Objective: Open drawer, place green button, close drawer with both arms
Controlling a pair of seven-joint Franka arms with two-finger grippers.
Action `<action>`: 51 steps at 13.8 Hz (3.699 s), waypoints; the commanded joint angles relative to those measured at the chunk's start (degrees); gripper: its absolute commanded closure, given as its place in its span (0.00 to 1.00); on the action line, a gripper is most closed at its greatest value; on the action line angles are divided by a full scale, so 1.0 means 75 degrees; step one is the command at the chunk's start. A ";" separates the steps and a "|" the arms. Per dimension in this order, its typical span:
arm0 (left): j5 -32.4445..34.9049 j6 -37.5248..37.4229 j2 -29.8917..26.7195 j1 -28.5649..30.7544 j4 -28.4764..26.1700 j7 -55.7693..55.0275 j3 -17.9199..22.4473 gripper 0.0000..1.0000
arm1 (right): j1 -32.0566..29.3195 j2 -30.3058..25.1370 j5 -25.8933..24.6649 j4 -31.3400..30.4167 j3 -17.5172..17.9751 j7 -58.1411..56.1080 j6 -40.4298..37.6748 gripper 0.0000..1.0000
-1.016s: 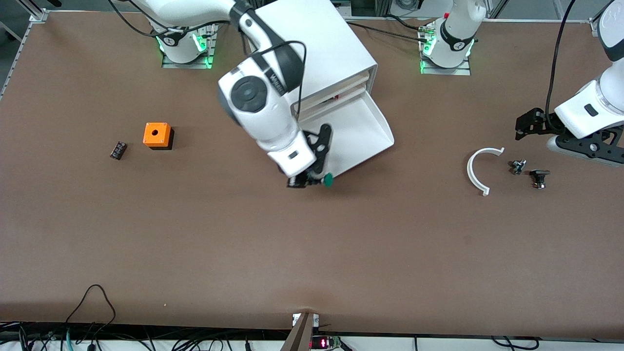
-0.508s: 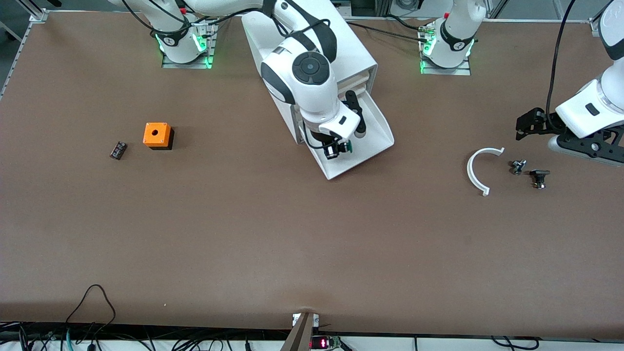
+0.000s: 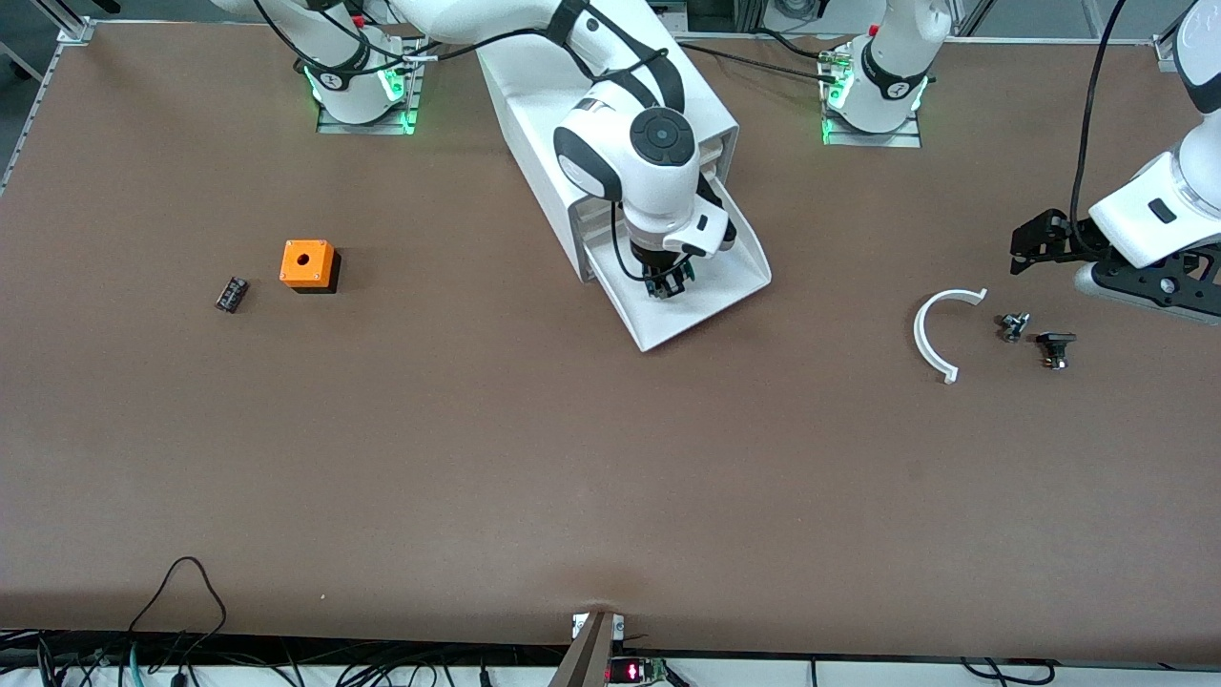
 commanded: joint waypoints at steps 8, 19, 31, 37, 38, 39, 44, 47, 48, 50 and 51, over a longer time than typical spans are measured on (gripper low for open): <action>0.0117 -0.0168 0.0081 -0.0016 0.0263 -0.0049 -0.0025 0.00 | 0.0413 0.0442 -0.0294 0.0245 -0.0219 0.1062 0.0428 0.00; 0.0117 -0.0132 0.0384 -0.0075 0.0718 0.0068 -0.0025 0.00 | 0.0133 -0.0904 0.0034 0.0597 -0.1074 0.2688 0.0393 0.00; -0.0655 0.3297 0.2703 -0.1304 -0.0229 -0.2938 -0.0576 0.00 | -0.1308 -0.1749 0.0057 -0.0656 -0.2013 0.7833 0.0335 0.00; -0.0727 0.6672 0.2999 -0.2078 -0.2488 -0.5296 -0.0997 0.00 | -0.2245 -0.2733 0.0081 -0.2520 -0.2001 0.9860 -0.0201 0.00; -0.0727 0.6850 0.3011 -0.2184 -0.2665 -0.5543 -0.1021 0.00 | -0.2421 -0.2792 0.0081 -0.2521 -0.1989 1.0141 -0.0518 0.00; -0.0738 0.6852 0.3011 -0.2289 -0.2794 -0.5673 -0.1045 0.00 | -0.2515 -0.2862 0.0081 -0.2521 -0.1954 1.0295 -0.0753 0.00; -0.0995 0.6852 0.2917 -0.2302 -0.3451 -0.6585 -0.2226 0.00 | -0.3895 -0.3459 0.0069 -0.2521 -0.1838 1.0203 -0.1001 0.00; -0.1020 0.6794 0.2718 -0.2290 -0.3721 -0.6823 -0.2731 0.00 | -0.5451 -0.3916 0.0069 -0.2532 -0.0764 1.0121 -0.1410 0.00; -0.1020 0.6782 0.2683 -0.2278 -0.3837 -0.6823 -0.2929 0.00 | -0.5980 -0.4034 0.0069 -0.2532 -0.0480 1.0051 -0.1586 0.00; -0.1020 0.6782 0.2683 -0.2278 -0.4048 -0.6823 -0.3293 0.00 | -0.6370 -0.4303 0.0081 -0.2556 -0.0419 0.9759 -0.1832 0.00; -0.1020 0.6782 0.2683 -0.2278 -0.4131 -0.6823 -0.3492 0.00 | -0.6546 -0.4478 0.0081 -0.2579 -0.0419 0.9700 -0.1915 0.00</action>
